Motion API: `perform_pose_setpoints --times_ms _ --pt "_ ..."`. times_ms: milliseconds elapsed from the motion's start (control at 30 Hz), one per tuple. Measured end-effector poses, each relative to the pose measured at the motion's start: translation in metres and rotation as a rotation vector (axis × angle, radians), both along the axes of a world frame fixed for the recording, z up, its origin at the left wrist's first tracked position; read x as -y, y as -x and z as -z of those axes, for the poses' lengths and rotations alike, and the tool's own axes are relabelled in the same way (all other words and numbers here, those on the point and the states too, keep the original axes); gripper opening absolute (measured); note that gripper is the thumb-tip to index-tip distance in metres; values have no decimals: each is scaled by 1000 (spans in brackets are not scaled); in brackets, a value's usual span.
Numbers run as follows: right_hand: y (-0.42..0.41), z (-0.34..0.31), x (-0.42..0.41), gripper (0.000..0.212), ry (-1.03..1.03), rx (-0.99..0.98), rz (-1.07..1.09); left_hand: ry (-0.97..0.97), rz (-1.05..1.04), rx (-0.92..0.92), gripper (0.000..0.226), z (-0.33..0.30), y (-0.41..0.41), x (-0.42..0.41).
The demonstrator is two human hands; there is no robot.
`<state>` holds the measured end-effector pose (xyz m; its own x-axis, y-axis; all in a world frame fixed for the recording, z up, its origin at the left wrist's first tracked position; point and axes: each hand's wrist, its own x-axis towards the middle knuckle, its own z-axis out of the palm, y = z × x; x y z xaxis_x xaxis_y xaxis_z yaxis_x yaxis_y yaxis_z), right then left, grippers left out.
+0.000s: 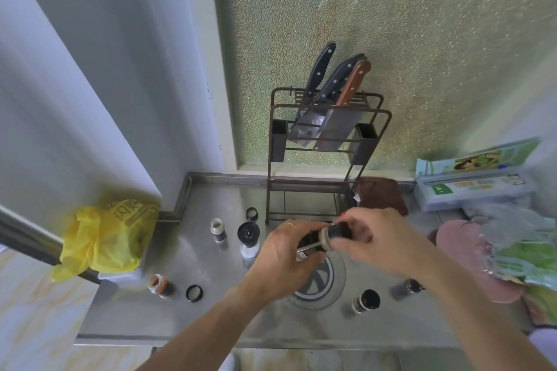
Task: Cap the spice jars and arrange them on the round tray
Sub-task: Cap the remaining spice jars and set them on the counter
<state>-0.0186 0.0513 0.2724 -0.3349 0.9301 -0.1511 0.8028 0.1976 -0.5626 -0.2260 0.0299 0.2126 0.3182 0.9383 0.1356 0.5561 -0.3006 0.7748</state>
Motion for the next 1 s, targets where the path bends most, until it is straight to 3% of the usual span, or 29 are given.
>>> perform_pose_setpoints --times_ms 67,200,267,367,500,567,600,667,833,933,1000 --pt "2 1 3 58 6 54 14 1 9 -4 42 1 -1 1" --pt "-6 -1 6 47 84 -1 -47 -3 29 4 41 2 -2 2" --pt "-3 0 7 29 48 46 2 -1 48 10 39 2 -3 3" --pt "0 5 7 67 9 130 59 10 49 21 36 2 -6 5" --pt "-5 0 9 57 77 23 -6 11 55 27 35 2 -9 4" --pt "-5 2 8 32 35 73 7 18 60 27 36 2 -9 3" --pt "-4 4 7 32 28 81 41 16 61 28 35 1 -9 3" --pt "-3 3 8 61 24 104 77 11 62 23 34 1 -10 3" --pt "-6 0 11 41 43 21 43 10 62 37 33 2 -9 3" --pt "-4 6 10 56 10 96 77 14 57 19 36 8 -8 3" --pt "-6 5 11 50 72 63 47 16 48 5 39 10 -6 3"
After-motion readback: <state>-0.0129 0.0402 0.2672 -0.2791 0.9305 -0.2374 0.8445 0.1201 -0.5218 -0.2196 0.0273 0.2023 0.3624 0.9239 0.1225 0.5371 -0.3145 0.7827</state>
